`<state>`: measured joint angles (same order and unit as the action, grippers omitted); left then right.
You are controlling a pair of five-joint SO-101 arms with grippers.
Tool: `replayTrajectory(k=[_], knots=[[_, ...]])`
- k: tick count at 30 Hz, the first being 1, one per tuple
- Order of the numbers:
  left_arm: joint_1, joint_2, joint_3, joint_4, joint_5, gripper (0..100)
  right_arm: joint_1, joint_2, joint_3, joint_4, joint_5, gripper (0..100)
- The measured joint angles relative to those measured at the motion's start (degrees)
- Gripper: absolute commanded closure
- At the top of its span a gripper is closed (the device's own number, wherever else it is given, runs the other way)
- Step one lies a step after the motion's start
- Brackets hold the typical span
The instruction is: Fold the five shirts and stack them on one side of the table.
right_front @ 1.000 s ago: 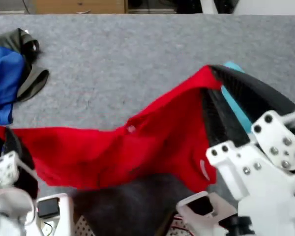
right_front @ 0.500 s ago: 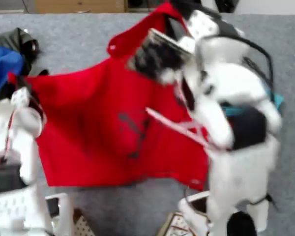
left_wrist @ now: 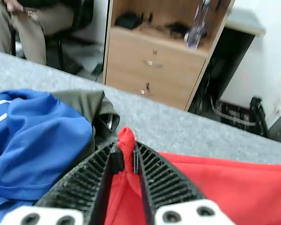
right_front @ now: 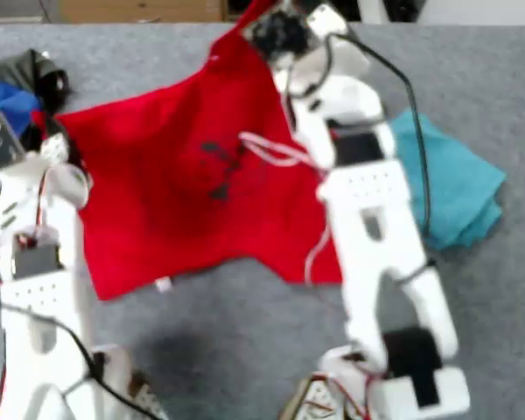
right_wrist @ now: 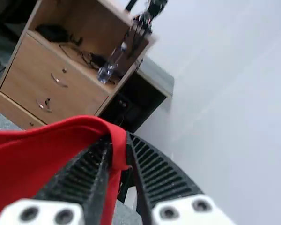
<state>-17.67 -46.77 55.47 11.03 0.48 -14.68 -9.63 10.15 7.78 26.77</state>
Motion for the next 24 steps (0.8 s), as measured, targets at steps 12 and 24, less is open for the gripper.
replayTrajectory(k=[12,24], knots=[[0.1,33.2,-27.2,-0.3,1.1,98,1.9,17.2,-16.5,-0.4,-1.2,99.5],[0.3,46.1,-47.4,8.5,2.7,98,4.4,28.7,-37.4,11.7,-7.3,99.5]])
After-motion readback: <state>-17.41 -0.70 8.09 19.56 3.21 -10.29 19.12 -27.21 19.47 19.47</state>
